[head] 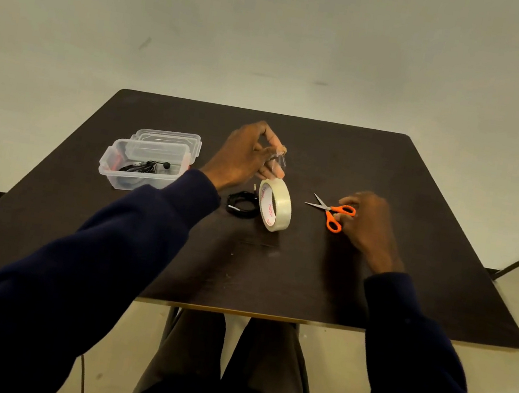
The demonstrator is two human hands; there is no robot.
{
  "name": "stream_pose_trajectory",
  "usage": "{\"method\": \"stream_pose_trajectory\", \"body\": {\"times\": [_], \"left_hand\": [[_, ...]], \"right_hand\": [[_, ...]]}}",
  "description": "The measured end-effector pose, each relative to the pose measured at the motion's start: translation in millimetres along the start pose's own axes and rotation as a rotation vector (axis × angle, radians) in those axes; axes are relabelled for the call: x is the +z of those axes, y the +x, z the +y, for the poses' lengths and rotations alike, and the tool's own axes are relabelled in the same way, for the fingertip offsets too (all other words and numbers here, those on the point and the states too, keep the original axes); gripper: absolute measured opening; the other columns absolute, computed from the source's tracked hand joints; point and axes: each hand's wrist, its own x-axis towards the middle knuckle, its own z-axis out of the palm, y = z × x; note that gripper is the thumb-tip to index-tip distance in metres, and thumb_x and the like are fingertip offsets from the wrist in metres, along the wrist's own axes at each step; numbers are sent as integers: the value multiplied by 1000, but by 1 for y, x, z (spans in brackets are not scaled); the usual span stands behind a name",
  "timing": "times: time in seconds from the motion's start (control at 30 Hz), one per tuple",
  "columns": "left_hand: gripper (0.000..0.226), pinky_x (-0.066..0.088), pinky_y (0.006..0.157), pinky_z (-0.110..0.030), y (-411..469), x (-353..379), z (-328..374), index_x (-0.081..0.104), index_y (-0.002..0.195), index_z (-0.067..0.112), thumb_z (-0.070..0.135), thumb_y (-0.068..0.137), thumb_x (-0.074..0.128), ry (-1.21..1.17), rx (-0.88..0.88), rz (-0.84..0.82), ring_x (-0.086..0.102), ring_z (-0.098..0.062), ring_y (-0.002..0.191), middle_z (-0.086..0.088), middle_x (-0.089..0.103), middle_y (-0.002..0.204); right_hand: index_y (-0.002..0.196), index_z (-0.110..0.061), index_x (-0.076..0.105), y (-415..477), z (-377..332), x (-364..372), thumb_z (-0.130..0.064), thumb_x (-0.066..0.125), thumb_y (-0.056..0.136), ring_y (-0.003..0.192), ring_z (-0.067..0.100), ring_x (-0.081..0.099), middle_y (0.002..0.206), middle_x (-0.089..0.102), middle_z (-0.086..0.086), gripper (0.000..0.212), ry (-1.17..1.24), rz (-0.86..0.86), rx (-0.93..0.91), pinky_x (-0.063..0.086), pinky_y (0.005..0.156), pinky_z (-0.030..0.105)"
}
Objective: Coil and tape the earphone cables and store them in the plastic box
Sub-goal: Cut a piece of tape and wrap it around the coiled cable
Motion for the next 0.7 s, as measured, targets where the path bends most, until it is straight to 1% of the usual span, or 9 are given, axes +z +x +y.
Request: {"method": "stream_pose_trajectory", "body": {"times": [0.03, 0.1, 0.17, 0.23, 0.33, 0.4, 0.47, 0.6, 0.7], "left_hand": [[13, 64, 72, -47, 1, 1, -1, 56, 107, 0, 13, 103, 59, -5, 5, -3, 77, -26, 73, -9, 77, 84], [10, 64, 73, -48, 3, 2, -2, 56, 105, 3, 12, 103, 59, -2, 12, -8, 77, -26, 73, -10, 77, 83], [8, 64, 74, -48, 4, 5, -1, 56, 104, 5, 13, 103, 59, -5, 22, -9, 77, -26, 74, -11, 77, 82], [9, 64, 75, -47, 3, 6, -1, 56, 104, 7, 13, 101, 62, -16, 24, -14, 78, -25, 76, -13, 77, 83], [23, 64, 75, -38, 1, 4, -3, 57, 108, 7, 13, 93, 74, -1, 35, -28, 78, -21, 80, -12, 77, 88], [36, 62, 75, -28, -2, 2, -4, 57, 111, 9, 10, 85, 82, 96, 73, -40, 77, -15, 80, -8, 78, 87], [41, 59, 71, -20, -4, 2, -5, 58, 111, 10, 6, 81, 84, 134, 102, -29, 77, -10, 77, -4, 78, 83], [43, 57, 69, -16, -4, 6, -9, 58, 112, 12, 3, 80, 85, 105, 120, 26, 77, -9, 74, -3, 77, 79], [61, 56, 74, -13, -3, 8, -12, 55, 130, 12, 5, 78, 86, 111, 94, 42, 76, -7, 75, -4, 77, 82]], "right_hand": [[108, -7, 78, 4, 6, -1, -11, 84, 80, 98, 24, 68, 109, 74, 9, 29, -43, -64, -9, 49, 81, 30], [106, -11, 79, 7, 9, 0, -14, 84, 80, 92, 22, 65, 105, 75, 9, 27, -93, -141, -33, 50, 79, 33], [108, -12, 79, 7, 7, 3, -14, 83, 81, 87, 19, 63, 101, 74, 9, 28, -101, -134, -15, 45, 74, 29], [112, -10, 78, 6, 3, 8, -14, 79, 84, 90, 26, 65, 102, 73, 14, 29, -156, -100, -28, 49, 73, 33], [108, -5, 73, 0, -7, 12, -18, 72, 88, 104, 38, 62, 109, 67, 19, 24, -340, -52, -72, 54, 81, 44], [107, -4, 67, -3, -11, 13, -21, 69, 92, 110, 38, 58, 113, 64, 20, 23, -398, -56, -46, 51, 84, 45], [111, -3, 64, -7, -15, 16, -21, 66, 95, 115, 38, 53, 117, 61, 20, 24, -456, -44, -27, 49, 84, 45], [117, -4, 64, -17, -20, 22, -16, 58, 97, 119, 43, 46, 121, 54, 24, 23, -557, -49, -44, 49, 84, 46], [121, -5, 61, -20, -24, 16, -14, 57, 98, 121, 43, 48, 127, 54, 24, 26, -590, -91, -29, 51, 87, 48]]}}
